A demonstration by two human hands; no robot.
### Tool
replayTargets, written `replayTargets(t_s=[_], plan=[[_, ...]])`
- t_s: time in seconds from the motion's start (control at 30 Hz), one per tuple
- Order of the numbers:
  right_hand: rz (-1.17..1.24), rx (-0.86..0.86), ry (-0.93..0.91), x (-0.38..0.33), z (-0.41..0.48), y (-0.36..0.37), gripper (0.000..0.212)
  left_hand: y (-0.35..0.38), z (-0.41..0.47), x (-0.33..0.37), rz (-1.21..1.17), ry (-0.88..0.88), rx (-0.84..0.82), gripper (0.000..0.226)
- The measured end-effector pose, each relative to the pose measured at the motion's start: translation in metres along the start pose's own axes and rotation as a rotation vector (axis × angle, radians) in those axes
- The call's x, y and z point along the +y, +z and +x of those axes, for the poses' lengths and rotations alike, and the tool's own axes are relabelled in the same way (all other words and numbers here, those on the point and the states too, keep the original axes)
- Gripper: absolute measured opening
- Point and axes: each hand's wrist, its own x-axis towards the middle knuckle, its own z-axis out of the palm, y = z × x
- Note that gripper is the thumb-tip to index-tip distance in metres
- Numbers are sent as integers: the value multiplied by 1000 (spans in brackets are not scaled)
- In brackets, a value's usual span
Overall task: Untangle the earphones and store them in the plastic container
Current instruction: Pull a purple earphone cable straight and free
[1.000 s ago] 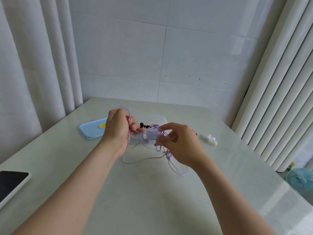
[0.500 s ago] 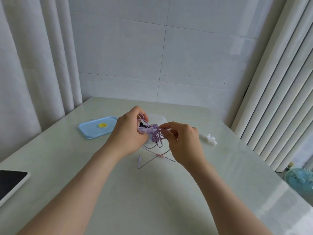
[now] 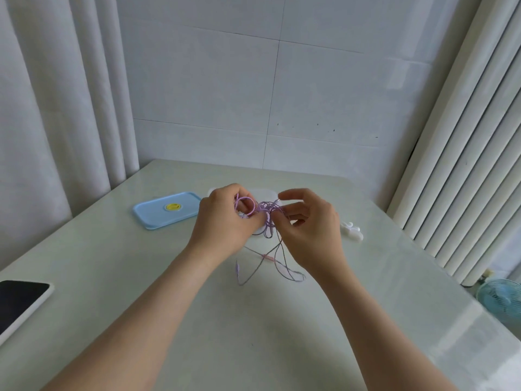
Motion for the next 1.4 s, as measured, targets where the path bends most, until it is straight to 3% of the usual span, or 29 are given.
replayTargets(t_s=[0.1,0.23,0.4,0.5,0.6,0.67,0.77,0.87,0.93,1.1,1.23,1.3,1.37,1.4], plan=[[110,-41,72,-1,1,-1,32,-1,0,3,-147,-115,-47,24],[180,-61,141,2,2,-1,26,-4,-1,9,-308,-174,-132,24],[-67,-69,30,6,3,3,31,-9,-6,18,-317,-176,-249,40],[-255,9,-85,11,3,5,18,-10,-7,21,-367,-210,-300,52],[-324,148,-88,16,7,1,24,-11,-6,21,-400,-240,-360,59],[-289,229,-53,15,8,-5,28,-15,-3,18,-273,-183,-316,52],[-200,316,22,11,11,-15,33,-23,1,11,152,-51,-74,34],[-138,383,72,13,15,-20,35,-37,4,10,587,-63,157,16],[-116,416,72,13,16,-21,34,-43,6,7,746,-91,180,12],[-56,410,35,15,18,-17,28,-39,-2,7,1004,-315,-232,16],[75,372,92,8,16,-18,29,-32,-6,7,1155,-288,-459,16],[121,357,125,6,16,-19,28,-26,-5,7,1041,-144,-477,19],[183,350,174,1,15,-20,28,-17,-4,12,741,-62,-519,19],[213,343,198,0,15,-20,27,-13,-5,15,533,-102,-567,24]])
